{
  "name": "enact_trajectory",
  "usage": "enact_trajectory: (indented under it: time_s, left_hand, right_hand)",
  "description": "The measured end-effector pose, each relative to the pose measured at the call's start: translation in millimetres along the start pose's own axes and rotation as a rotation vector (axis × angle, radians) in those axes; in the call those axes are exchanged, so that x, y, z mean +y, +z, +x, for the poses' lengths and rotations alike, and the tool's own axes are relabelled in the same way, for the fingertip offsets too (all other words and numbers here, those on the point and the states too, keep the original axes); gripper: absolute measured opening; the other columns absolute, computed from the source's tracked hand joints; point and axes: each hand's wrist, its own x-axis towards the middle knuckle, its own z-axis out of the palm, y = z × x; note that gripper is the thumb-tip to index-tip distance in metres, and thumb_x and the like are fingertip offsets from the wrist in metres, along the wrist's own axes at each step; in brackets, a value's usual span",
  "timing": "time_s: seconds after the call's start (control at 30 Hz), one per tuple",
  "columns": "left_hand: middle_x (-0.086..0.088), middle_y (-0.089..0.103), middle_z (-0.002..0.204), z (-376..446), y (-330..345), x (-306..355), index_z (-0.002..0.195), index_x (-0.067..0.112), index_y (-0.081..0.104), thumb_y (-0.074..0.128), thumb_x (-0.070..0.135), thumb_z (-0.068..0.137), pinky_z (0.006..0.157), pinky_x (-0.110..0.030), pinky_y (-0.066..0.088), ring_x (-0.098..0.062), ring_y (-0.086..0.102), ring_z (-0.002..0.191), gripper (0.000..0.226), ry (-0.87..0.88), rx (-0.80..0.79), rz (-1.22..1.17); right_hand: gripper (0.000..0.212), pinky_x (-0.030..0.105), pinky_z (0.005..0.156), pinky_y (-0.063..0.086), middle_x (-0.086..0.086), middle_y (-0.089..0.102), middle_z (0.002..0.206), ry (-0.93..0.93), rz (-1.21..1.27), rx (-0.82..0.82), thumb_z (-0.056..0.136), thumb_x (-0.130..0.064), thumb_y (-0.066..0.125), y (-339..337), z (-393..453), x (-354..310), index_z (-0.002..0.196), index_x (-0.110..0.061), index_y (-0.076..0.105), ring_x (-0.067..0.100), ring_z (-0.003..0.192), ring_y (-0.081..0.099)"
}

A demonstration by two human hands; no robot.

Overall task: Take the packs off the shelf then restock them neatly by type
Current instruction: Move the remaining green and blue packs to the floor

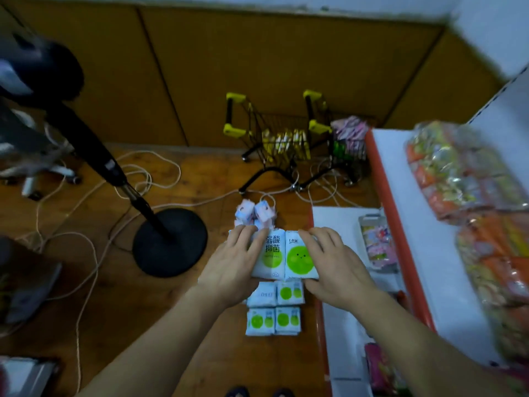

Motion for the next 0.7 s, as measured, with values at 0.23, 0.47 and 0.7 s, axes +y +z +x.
enact_trajectory:
  time_s: [0.23, 0.47, 0.7]
  left_hand:
    - [-0.004, 0.030, 0.149, 5, -138, 21, 0.154, 0.015, 0.015, 0.075, 0.049, 0.074, 0.103, -0.044, 0.048, -0.028, 0.024, 0.140, 0.106, 0.037, 0.144, 0.075]
    - [-0.001, 0.026, 0.153, 7, -256, 51, 0.155, 0.021, 0.012, 0.072, 0.056, 0.080, 0.108, -0.044, 0.044, -0.023, 0.017, 0.144, 0.103, 0.040, 0.250, 0.163]
    - [-0.003, 0.032, 0.148, 12, -348, 91, 0.153, 0.023, 0.017, 0.070, 0.048, 0.078, 0.101, -0.045, 0.049, -0.027, 0.024, 0.142, 0.096, 0.123, 0.400, 0.207]
  right_hand:
    - [0.098, 0.043, 0.088, 0.056, 0.008, 0.041, 0.142, -0.021, -0.061, 0.130, 0.071, -0.051, 0.073, -135, -6, -7, 0.150, -0.013, 0.031, 0.031, 0.133, 0.039]
    - [0.095, 0.045, 0.093, 0.053, 0.007, 0.038, 0.144, -0.011, -0.094, 0.277, 0.074, -0.050, 0.068, -253, -20, -17, 0.152, -0.015, 0.026, 0.029, 0.135, 0.034]
    - [0.093, 0.045, 0.086, 0.056, 0.009, 0.041, 0.140, 0.074, -0.173, 0.421, 0.071, -0.044, 0.067, -345, -49, -24, 0.151, -0.013, 0.030, 0.032, 0.133, 0.039]
